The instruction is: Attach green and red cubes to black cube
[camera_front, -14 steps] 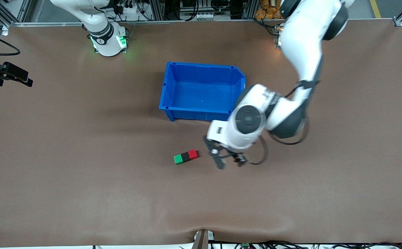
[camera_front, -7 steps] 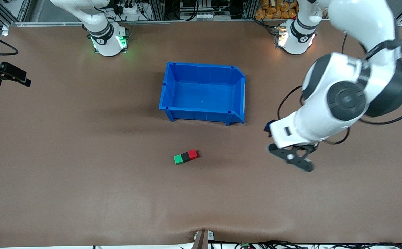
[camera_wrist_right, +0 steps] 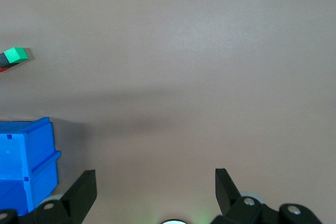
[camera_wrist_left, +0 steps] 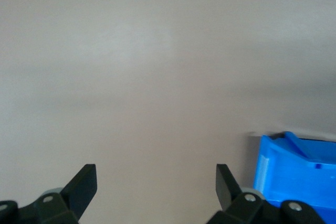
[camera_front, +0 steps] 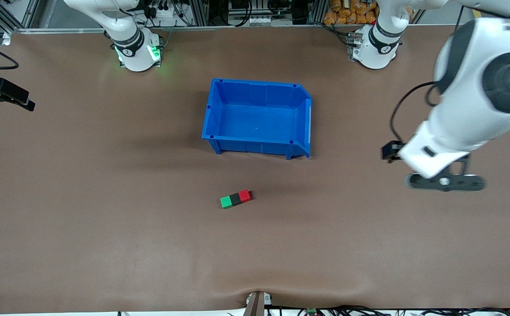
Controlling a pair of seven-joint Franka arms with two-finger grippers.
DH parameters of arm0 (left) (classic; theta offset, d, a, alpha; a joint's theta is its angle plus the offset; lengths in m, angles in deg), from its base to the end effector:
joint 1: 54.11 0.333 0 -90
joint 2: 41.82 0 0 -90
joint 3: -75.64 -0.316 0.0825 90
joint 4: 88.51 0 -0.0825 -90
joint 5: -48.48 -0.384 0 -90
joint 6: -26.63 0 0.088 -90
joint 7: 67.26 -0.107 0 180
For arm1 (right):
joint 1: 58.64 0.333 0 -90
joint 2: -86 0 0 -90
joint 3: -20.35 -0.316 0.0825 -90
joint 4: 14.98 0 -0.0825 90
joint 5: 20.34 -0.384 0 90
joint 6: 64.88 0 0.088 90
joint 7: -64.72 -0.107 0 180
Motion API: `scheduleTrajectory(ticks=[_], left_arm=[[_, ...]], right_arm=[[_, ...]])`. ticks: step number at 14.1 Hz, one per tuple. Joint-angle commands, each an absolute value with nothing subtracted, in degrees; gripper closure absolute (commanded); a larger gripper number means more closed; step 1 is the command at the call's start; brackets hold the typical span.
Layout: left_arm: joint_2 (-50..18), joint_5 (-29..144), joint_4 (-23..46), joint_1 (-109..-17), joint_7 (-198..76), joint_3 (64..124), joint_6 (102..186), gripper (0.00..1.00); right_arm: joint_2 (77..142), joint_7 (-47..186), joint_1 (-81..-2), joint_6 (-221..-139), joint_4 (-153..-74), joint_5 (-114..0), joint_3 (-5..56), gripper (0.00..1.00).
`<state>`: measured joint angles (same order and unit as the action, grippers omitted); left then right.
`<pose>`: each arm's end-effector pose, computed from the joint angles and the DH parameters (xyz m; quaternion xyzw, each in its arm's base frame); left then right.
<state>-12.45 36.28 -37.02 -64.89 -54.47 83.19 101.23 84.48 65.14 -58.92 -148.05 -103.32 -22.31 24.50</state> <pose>0.6499 -0.1573 0.5974 -0.9958 0.0187 0.0327 0.0831 0.5326 -0.0378 0.6424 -0.9988 0.0334 0.0311 0.0194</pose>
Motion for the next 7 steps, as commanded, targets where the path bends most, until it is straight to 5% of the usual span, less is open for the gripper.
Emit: scheduleTrajectory(ticks=[1,5,7], left_arm=[[-16.4,35.2,-34.7,-63.2,-53.9,83.5,97.5,0.00],[-26.8,36.2,-22.3,-59.0,-54.2,84.6,99.4,0.00],[-38.2,39.7,-6.8,-55.7,-54.1,84.6,108.0,0.00]], right_arm=[[84.2,64.9,-59.3,-147.6,-103.3,-21.6,24.1,0.00],[84.2,64.9,-59.4,-147.5,-103.4,-21.6,24.1,0.00],[84.2,64.9,-59.5,-147.5,-103.4,-21.6,24.1,0.00]])
